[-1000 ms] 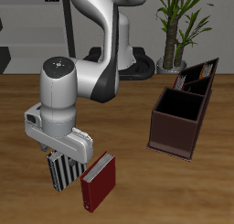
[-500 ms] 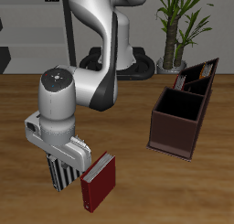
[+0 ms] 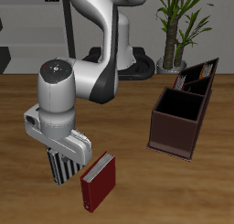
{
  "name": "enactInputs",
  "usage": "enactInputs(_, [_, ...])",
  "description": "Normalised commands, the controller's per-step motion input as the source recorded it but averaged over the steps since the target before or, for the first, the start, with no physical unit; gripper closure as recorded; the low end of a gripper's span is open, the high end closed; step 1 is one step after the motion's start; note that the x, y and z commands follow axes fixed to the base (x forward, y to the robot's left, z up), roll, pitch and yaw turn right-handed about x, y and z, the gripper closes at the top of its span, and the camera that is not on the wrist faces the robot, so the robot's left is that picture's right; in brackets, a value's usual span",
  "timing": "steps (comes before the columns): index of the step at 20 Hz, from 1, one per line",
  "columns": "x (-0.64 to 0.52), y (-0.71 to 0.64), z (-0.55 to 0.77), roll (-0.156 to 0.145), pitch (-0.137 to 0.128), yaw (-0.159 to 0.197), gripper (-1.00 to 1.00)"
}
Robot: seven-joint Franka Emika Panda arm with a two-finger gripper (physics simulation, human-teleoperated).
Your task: Place the right red book into the left desk caddy's front compartment and place the orange book into the left desk caddy's left compartment and place the striped book into the left desk caddy's left compartment
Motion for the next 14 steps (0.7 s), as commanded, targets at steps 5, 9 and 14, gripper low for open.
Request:
enactInputs(5, [-0.24, -0.04, 0.52, -0.027, -0.007, 0.031, 1.00])
enactInputs(9, [-0.35, 0.07, 0.56, 0.017, -0.014, 0.089, 1.00])
enactInputs(14, [-0.50, 0.06, 0.48, -0.015, 0.003, 0.082, 1.00])
